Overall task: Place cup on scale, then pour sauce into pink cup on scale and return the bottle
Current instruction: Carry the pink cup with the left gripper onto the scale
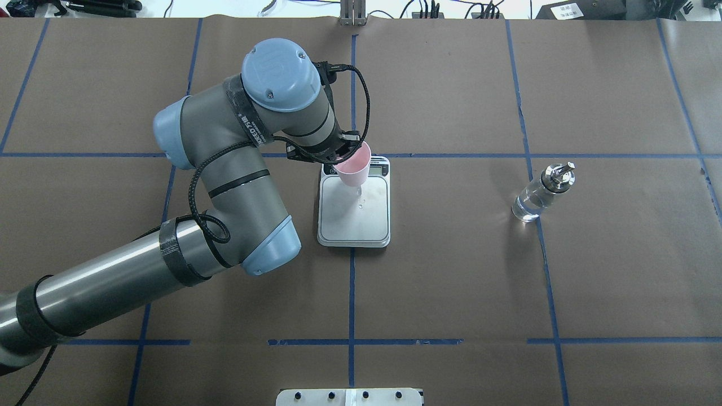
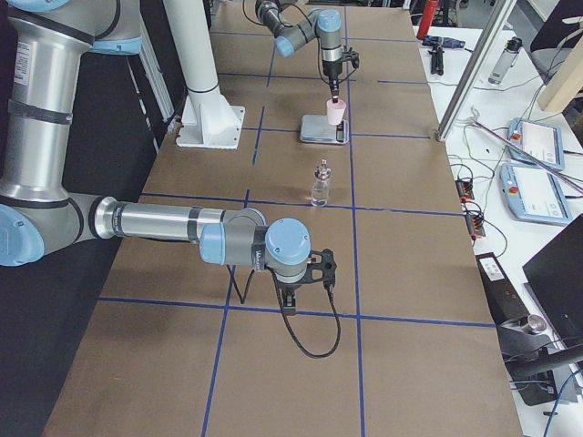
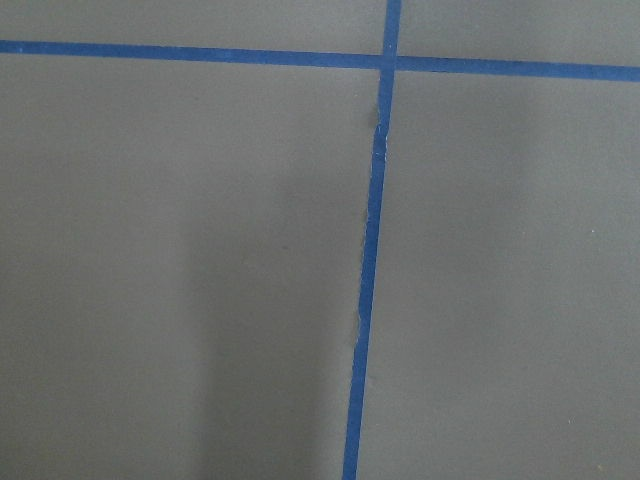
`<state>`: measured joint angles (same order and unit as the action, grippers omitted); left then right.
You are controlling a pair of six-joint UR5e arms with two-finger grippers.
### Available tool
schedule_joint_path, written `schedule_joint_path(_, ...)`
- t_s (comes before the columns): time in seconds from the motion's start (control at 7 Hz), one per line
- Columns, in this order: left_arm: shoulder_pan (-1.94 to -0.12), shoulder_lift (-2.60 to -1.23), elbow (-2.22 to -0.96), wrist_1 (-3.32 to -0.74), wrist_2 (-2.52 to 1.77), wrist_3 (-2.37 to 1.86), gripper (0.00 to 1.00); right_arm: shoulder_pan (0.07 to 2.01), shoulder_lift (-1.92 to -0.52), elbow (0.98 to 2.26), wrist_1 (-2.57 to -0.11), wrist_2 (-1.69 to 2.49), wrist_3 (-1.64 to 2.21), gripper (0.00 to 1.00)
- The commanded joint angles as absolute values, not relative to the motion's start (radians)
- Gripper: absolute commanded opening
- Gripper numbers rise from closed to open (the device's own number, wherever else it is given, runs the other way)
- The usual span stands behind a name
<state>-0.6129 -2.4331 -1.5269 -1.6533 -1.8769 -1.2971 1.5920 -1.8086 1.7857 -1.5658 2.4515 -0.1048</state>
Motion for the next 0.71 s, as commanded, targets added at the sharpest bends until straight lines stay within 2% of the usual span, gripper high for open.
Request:
schedule_joint_path(0.0, -0.6, -2.43, -1.517, -1.66, -1.875, -1.298, 0.0, 1.591, -1.809, 1.786, -1.565, 2.451, -0.106, 1.0)
schedule_joint_path(0.57, -0.58, -2.405, -1.525, -1.681, -1.839, -1.296, 0.0, 1.592, -1.809, 1.787, -1.565, 2.451, -0.106, 1.0)
